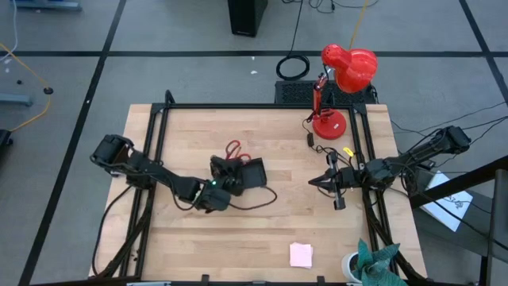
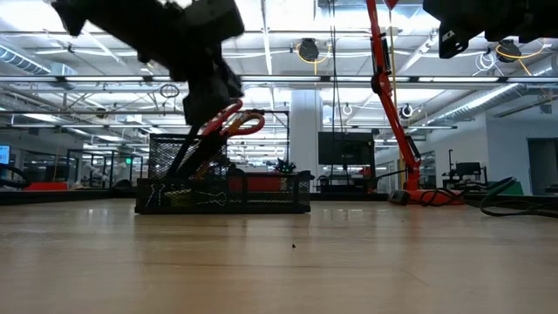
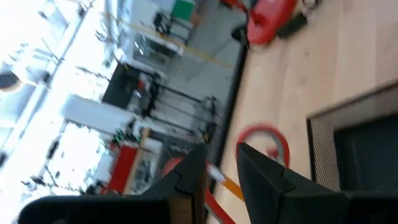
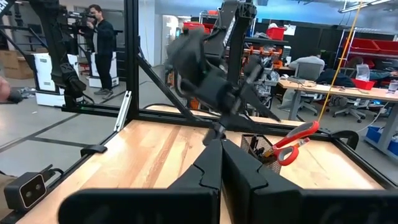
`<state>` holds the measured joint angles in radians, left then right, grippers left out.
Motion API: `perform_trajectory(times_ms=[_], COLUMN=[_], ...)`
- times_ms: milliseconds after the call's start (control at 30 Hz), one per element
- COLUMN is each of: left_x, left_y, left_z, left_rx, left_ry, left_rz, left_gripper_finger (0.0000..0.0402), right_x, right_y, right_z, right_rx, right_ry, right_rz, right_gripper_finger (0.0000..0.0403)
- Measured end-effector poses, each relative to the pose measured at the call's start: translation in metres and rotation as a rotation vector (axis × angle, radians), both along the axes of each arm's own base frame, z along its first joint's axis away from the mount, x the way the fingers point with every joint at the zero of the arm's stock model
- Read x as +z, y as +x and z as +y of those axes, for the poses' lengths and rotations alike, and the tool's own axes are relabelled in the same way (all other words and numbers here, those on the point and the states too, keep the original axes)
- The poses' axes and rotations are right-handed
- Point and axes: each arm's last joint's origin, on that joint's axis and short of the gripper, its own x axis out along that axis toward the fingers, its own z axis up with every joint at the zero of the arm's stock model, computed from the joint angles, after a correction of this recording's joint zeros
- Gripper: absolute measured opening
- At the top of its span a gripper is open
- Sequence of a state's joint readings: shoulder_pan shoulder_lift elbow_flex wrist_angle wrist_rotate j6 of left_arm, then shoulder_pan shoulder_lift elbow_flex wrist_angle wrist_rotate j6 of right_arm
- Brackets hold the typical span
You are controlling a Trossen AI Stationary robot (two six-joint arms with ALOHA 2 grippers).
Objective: Pick and place office supplies into organizer
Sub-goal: Put the red scissor into the mesh desk organizer
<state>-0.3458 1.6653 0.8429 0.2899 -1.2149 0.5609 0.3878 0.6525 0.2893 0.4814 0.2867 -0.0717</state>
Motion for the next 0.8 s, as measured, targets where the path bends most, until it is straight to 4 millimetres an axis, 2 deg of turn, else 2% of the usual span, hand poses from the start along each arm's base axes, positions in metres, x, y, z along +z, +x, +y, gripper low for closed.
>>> perform_trajectory(times_ms=[100, 200, 367, 533, 667, 800], left_x=[0.012, 0.026, 0.045, 0.046, 0.044, 0.046], left_y=[0.001, 0.000, -0.009, -0.029, -0.044, -0.057], left_z=[-0.012, -0.015, 0.015, 0.053, 0.066, 0.072], left_rx=[-0.019, 0.108, 0.254, 0.358, 0.233, 0.057], left_ry=[0.071, 0.120, 0.034, -0.061, -0.195, -0.349], left_rz=[-0.021, -0.090, -0.265, -0.453, -0.554, -0.573], left_gripper_finger=[0.0093, 0.0093, 0.0092, 0.0092, 0.0092, 0.0092], right_x=[0.000, 0.000, 0.000, 0.000, 0.000, 0.000], right_y=[0.000, 0.000, 0.000, 0.000, 0.000, 0.000], right_z=[0.000, 0.000, 0.000, 0.000, 0.000, 0.000], right_rx=[0.000, 0.000, 0.000, 0.000, 0.000, 0.000], right_ry=[-0.001, -0.004, 0.001, 0.007, 0.004, -0.003], right_rz=[-0.001, -0.001, 0.000, 0.001, 0.000, 0.000], right_gripper_finger=[0.0000, 0.0000, 0.0000, 0.0000, 0.0000, 0.0000])
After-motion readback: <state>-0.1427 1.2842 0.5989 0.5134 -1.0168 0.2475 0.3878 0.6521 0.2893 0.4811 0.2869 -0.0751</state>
